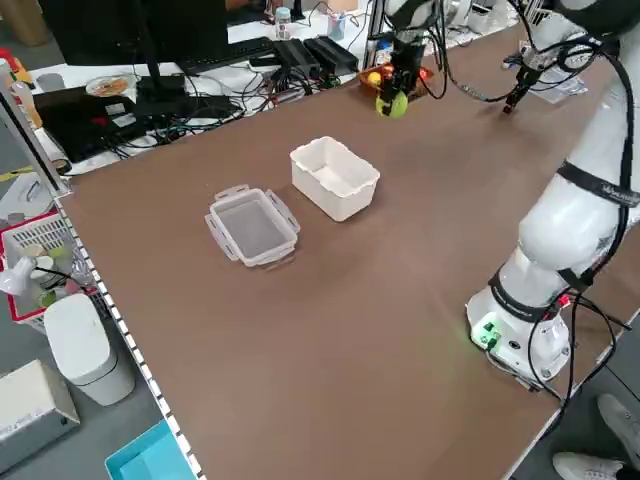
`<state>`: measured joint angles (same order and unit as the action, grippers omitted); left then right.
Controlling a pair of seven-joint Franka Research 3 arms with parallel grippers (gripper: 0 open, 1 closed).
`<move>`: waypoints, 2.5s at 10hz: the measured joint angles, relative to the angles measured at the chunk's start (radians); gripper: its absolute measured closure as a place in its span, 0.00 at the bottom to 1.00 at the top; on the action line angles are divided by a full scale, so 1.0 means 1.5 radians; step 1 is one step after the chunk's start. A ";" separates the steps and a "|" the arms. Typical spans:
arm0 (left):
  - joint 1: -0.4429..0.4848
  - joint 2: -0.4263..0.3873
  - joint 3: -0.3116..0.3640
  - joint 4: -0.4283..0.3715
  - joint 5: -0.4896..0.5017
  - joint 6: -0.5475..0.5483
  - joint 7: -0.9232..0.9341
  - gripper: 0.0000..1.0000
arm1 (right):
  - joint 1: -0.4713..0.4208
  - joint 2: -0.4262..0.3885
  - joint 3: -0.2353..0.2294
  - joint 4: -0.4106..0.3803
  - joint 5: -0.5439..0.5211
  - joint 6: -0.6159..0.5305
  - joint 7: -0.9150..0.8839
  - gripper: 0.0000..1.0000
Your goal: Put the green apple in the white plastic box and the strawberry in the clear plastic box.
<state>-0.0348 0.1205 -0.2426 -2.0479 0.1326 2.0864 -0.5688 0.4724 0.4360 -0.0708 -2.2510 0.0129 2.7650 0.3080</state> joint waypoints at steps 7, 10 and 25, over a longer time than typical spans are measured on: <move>0.185 0.068 0.003 -0.019 0.066 0.011 0.065 0.24 | -0.087 -0.083 -0.009 0.138 0.001 -0.336 -0.066 0.64; 0.189 0.082 0.001 -0.018 0.067 0.014 0.065 0.24 | -0.220 -0.144 -0.013 0.128 0.001 -0.402 -0.289 0.64; 0.192 0.009 -0.073 0.238 -0.026 -0.275 0.158 0.00 | -0.332 -0.084 -0.011 -0.023 0.001 -0.095 -0.461 0.52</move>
<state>0.2527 0.1340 -0.3520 -1.6912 0.0937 1.6734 -0.3316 -0.0251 0.3099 -0.0872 -2.2851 0.0148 2.6229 -0.3834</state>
